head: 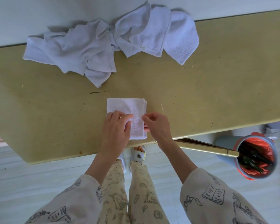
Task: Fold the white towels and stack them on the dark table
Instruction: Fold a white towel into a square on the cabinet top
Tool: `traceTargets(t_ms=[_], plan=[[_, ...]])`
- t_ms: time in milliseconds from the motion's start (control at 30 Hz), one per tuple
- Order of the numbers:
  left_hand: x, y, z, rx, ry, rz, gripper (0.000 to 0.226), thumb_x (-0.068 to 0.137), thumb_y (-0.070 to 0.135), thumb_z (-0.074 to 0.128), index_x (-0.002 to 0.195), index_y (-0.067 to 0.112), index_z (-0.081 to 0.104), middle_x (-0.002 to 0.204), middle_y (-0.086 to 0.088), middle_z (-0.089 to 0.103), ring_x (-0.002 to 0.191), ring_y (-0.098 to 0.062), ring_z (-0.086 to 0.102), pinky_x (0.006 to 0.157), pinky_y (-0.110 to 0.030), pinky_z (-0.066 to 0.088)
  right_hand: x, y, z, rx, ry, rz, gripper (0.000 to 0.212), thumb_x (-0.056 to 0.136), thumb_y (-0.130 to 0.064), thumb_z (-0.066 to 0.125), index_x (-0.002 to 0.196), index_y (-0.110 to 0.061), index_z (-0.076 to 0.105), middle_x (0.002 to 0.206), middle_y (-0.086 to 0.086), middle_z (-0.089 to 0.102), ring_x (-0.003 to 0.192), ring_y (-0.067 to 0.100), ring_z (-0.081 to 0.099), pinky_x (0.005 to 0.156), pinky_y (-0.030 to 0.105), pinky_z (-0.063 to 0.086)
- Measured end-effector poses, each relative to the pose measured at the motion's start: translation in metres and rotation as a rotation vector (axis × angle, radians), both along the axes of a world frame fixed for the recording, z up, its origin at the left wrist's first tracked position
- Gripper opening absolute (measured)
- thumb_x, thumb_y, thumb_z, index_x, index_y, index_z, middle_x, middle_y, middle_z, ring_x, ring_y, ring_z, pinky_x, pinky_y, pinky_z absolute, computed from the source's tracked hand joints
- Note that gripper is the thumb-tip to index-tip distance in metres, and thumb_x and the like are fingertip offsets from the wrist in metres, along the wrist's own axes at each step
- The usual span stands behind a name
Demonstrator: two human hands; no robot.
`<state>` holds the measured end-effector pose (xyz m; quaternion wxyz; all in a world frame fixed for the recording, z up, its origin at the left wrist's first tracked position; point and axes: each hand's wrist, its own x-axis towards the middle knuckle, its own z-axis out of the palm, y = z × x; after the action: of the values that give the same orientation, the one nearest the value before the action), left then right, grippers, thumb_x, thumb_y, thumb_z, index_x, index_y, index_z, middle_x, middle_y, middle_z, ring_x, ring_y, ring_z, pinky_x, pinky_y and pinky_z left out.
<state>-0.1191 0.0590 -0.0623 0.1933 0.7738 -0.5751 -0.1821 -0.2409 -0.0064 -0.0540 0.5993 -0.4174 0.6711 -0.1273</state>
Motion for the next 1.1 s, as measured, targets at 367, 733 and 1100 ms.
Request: traceTargets(t_ms=[367, 733, 1100], plan=[[0.002, 0.012, -0.01, 0.073, -0.202, -0.132, 0.034, 0.087, 0.033, 0.041, 0.118, 0.026, 0.054, 0.127, -0.004, 0.049, 0.117, -0.025, 0.036, 0.092, -0.043, 0.037, 0.0, -0.003, -0.007, 0.009, 0.044, 0.006, 0.01, 0.08, -0.012, 0.057, 0.071, -0.014, 0.058, 0.066, 0.002, 0.062, 0.083, 0.032, 0.067, 0.082, 0.049, 0.054], [0.0, 0.015, -0.023, 0.144, -0.297, -0.174, 0.049, 0.085, 0.053, 0.037, 0.128, 0.032, 0.046, 0.139, -0.002, 0.034, 0.127, -0.027, 0.035, 0.095, -0.047, 0.039, 0.001, -0.005, -0.012, 0.031, 0.052, -0.014, 0.011, 0.079, -0.012, 0.056, 0.069, -0.016, 0.059, 0.082, 0.012, 0.069, 0.084, 0.031, 0.068, 0.081, 0.049, 0.054], [-0.005, 0.017, -0.024, 0.113, -0.295, -0.161, 0.051, 0.086, 0.053, 0.036, 0.13, 0.027, 0.047, 0.141, -0.006, 0.039, 0.13, -0.031, 0.037, 0.099, -0.046, 0.035, 0.002, -0.004, -0.009, -0.056, 0.134, 0.102, 0.01, 0.091, -0.011, 0.048, 0.083, -0.014, 0.052, 0.078, -0.003, 0.055, 0.091, 0.029, 0.062, 0.084, 0.047, 0.053]])
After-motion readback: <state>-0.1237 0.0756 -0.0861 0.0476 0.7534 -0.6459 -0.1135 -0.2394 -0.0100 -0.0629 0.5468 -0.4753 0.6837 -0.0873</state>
